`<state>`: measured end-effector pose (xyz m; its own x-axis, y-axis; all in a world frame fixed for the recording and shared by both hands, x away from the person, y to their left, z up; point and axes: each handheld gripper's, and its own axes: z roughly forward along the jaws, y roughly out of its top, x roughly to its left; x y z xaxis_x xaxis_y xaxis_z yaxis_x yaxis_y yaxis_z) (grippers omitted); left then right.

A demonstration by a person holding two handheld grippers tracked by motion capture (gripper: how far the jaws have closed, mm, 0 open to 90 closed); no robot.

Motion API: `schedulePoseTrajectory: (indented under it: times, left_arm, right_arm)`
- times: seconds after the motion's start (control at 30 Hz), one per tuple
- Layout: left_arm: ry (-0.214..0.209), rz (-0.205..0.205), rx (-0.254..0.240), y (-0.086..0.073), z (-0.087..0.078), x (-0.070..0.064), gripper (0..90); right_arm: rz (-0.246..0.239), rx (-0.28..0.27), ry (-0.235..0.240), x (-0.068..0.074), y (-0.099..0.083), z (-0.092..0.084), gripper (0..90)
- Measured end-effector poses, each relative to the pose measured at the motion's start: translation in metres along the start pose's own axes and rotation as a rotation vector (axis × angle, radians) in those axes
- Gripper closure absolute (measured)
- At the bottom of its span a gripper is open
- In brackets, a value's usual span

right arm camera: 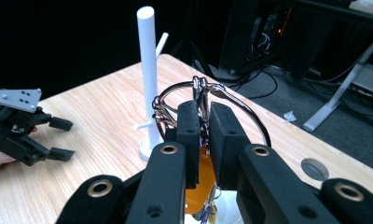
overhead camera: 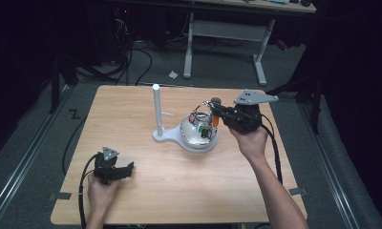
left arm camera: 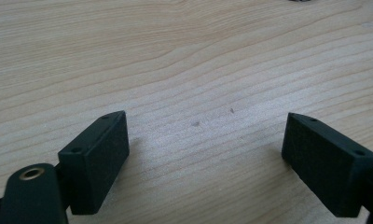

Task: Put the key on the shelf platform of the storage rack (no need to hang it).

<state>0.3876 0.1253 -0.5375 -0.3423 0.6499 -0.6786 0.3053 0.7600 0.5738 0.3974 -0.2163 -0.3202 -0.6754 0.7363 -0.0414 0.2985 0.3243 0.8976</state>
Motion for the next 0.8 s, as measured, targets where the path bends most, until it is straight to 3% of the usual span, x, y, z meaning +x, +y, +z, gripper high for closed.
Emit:
schedulePoseTrajectory:
  times: [0.57, 0.8]
  left_arm:
    - [0.0, -0.001, 0.0, 0.0, 0.0, 0.0, 15.3]
    - [0.001, -0.001, 0.0, 0.0, 0.0, 0.0, 15.3]
  right_arm:
    - [0.003, 0.078, 0.0, 0.001, -0.016, 0.032, 83.4]
    - [0.025, 0.099, 0.002, -0.001, -0.026, 0.042, 83.4]
